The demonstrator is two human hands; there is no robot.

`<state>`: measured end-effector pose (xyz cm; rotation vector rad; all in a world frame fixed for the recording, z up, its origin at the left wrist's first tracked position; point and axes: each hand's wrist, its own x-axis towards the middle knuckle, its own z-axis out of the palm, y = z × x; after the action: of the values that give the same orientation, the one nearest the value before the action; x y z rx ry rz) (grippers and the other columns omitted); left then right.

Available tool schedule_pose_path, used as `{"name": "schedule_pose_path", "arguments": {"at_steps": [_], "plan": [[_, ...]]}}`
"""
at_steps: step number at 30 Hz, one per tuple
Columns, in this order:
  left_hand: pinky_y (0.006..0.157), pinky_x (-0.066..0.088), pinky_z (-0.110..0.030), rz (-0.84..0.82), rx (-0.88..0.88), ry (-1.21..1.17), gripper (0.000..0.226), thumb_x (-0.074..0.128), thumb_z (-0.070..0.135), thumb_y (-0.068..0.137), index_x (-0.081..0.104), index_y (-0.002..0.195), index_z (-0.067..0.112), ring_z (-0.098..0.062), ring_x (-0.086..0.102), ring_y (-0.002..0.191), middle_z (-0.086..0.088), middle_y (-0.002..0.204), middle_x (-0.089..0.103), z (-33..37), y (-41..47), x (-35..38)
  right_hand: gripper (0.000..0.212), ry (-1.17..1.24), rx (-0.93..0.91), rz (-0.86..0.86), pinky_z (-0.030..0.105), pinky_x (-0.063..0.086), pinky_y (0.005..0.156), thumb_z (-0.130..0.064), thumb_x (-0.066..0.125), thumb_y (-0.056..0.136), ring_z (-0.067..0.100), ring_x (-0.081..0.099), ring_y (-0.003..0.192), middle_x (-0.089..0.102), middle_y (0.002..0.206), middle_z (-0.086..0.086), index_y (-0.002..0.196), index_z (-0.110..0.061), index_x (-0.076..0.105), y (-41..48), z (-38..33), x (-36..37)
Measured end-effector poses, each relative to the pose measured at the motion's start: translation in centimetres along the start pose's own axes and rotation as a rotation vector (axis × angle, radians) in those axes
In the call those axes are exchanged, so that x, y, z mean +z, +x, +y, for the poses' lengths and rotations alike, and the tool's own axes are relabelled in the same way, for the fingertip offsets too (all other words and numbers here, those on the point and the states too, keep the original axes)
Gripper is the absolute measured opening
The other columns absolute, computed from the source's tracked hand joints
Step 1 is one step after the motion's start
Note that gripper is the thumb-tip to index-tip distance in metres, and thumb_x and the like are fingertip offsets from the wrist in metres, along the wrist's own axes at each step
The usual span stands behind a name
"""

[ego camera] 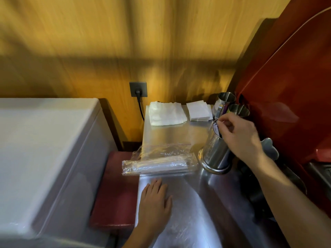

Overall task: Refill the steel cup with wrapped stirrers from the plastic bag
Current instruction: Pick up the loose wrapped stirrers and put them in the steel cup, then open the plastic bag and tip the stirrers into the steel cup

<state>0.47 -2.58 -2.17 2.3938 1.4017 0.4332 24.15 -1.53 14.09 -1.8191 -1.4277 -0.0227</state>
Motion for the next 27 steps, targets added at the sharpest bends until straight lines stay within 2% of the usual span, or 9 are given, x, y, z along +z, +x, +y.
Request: {"name": "schedule_pose_path", "arguments": {"at_steps": [3, 6, 9, 12, 16, 19, 21, 23, 27], "plan": [[0.075, 0.043, -0.038, 0.039, -0.003, -0.087, 0.009, 0.053, 0.018, 0.083, 0.059, 0.080, 0.012, -0.028, 0.058, 0.082, -0.005, 0.081, 0.064, 0.1, 1.0, -1.1, 0.008, -0.027, -0.052, -0.180, 0.037, 0.049, 0.066, -0.022, 0.055, 0.088, 0.021, 0.059, 0.069, 0.061, 0.074, -0.003, 0.091, -0.018, 0.060, -0.9, -1.1, 2.4], [0.071, 0.035, -0.031, 0.130, 0.041, -0.093, 0.009, 0.054, 0.019, 0.082, 0.061, 0.081, 0.013, -0.026, 0.058, 0.078, -0.005, 0.080, 0.066, 0.2, 2.9, -2.4, 0.010, -0.102, -0.089, -0.325, 0.037, 0.047, 0.068, -0.022, 0.053, 0.088, 0.024, 0.059, 0.075, 0.066, 0.081, 0.002, 0.091, -0.016, 0.059, -1.7, -1.1, 5.7], [0.076, 0.039, -0.032, 0.174, 0.123, -0.052, 0.017, 0.062, 0.013, 0.077, 0.063, 0.094, 0.010, -0.030, 0.061, 0.083, -0.009, 0.090, 0.067, -0.3, 5.0, -3.3, 0.013, -0.137, -0.106, -0.448, 0.036, 0.043, 0.073, -0.023, 0.052, 0.087, 0.027, 0.059, 0.088, 0.066, 0.093, 0.006, 0.093, -0.014, 0.059, -2.6, -0.2, 9.0], [0.094, 0.043, -0.039, 0.135, 0.143, 0.000, 0.036, 0.058, 0.018, 0.082, 0.056, 0.118, 0.010, -0.031, 0.056, 0.110, -0.012, 0.121, 0.061, -1.3, 6.7, -3.2, 0.033, -0.200, -0.139, -0.568, 0.032, 0.031, 0.095, -0.029, 0.056, 0.085, 0.024, 0.047, 0.119, 0.058, 0.126, 0.004, 0.116, -0.019, 0.054, -3.2, 1.5, 11.8], [0.115, 0.009, -0.036, 0.009, 0.119, 0.121, 0.052, 0.033, 0.032, 0.098, 0.017, 0.145, 0.018, -0.021, 0.011, 0.144, -0.005, 0.156, 0.019, -2.7, 7.7, -2.3, 0.050, -0.223, -0.224, -0.622, 0.025, 0.012, 0.097, -0.038, 0.053, 0.086, 0.016, 0.035, 0.132, 0.045, 0.143, 0.000, 0.133, -0.026, 0.040, -3.4, 2.8, 13.9], [0.116, 0.005, -0.038, -0.045, 0.144, 0.237, 0.050, 0.028, 0.025, 0.099, 0.013, 0.146, 0.017, -0.022, 0.007, 0.144, -0.003, 0.157, 0.015, -3.4, 7.6, -1.8, 0.046, -0.310, -0.203, -0.752, 0.034, 0.013, 0.107, -0.041, 0.047, 0.089, 0.016, 0.031, 0.135, 0.041, 0.145, -0.001, 0.131, -0.026, 0.039, -3.7, 3.4, 14.4], [0.114, 0.016, -0.041, -0.032, 0.168, 0.226, 0.047, 0.041, 0.016, 0.093, 0.033, 0.139, 0.015, -0.026, 0.029, 0.137, -0.007, 0.146, 0.039, -3.4, 7.4, -2.0, 0.032, -0.347, -0.209, -0.809, 0.039, 0.020, 0.103, -0.041, 0.045, 0.089, 0.017, 0.040, 0.128, 0.052, 0.132, -0.002, 0.118, -0.027, 0.045, -3.7, 3.9, 14.4], [0.101, 0.035, -0.038, 0.009, 0.191, 0.206, 0.042, 0.064, 0.010, 0.073, 0.059, 0.114, 0.015, -0.027, 0.059, 0.106, -0.005, 0.111, 0.066, -3.1, 7.3, -2.4, 0.026, -0.393, -0.241, -0.825, 0.038, 0.023, 0.099, -0.043, 0.045, 0.088, 0.017, 0.047, 0.117, 0.059, 0.120, -0.004, 0.107, -0.026, 0.050, -3.7, 4.0, 14.3], [0.080, 0.047, -0.032, 0.041, 0.251, 0.206, 0.050, 0.072, 0.008, 0.051, 0.065, 0.099, 0.018, -0.025, 0.063, 0.078, -0.001, 0.082, 0.066, -2.5, 7.4, -2.7, 0.032, -0.279, -0.254, -0.774, 0.029, 0.033, 0.076, -0.048, 0.052, 0.084, 0.019, 0.056, 0.096, 0.067, 0.102, 0.000, 0.100, -0.022, 0.060, -3.2, 3.4, 14.1]]}}
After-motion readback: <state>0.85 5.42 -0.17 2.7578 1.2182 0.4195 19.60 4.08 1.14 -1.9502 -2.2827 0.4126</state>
